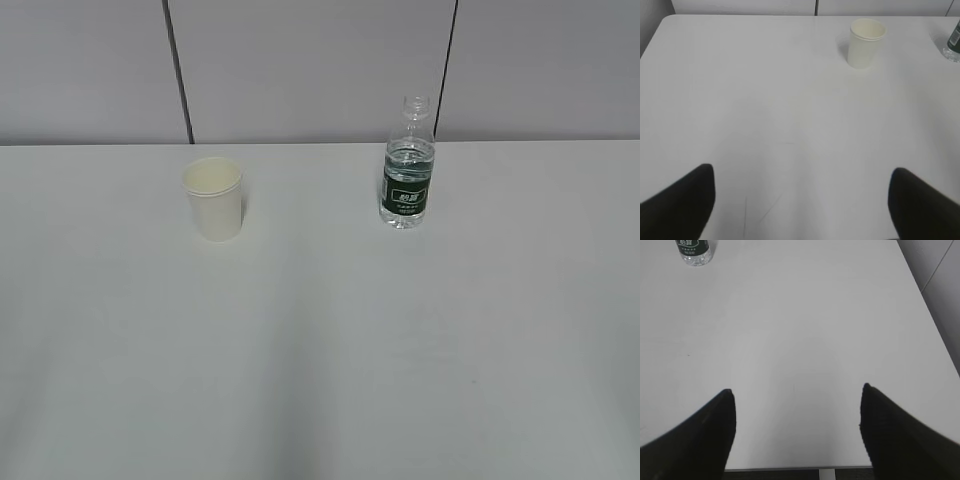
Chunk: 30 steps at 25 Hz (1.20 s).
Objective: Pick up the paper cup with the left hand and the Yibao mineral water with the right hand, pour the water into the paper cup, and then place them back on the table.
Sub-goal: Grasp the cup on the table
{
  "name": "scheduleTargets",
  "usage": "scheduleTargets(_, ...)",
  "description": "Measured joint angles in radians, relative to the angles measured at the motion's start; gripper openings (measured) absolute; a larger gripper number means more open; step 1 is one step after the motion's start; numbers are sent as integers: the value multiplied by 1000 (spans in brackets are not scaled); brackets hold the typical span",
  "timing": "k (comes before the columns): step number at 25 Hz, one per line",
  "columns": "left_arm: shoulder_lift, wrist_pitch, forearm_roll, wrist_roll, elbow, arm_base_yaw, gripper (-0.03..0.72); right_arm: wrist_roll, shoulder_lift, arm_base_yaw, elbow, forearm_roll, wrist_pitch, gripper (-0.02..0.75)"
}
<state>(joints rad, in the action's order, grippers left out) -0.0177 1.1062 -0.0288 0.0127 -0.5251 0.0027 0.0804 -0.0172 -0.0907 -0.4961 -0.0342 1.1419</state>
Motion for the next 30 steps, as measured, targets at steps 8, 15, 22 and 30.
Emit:
scheduleTargets(8, 0, -3, 0, 0, -4, 0, 566, 0, 0, 0, 0, 0, 0, 571)
scheduleTargets(15, 135, -234, -21, 0, -51, 0, 561, 0, 0, 0, 0, 0, 0, 571)
scheduleTargets(22, 425, -581, -29, 0, -52, 0, 559, 0, 0, 0, 0, 0, 0, 571)
scheduleTargets(30, 764, -953, -54, 0, -52, -48, 559, 0, 0, 0, 0, 0, 0, 571)
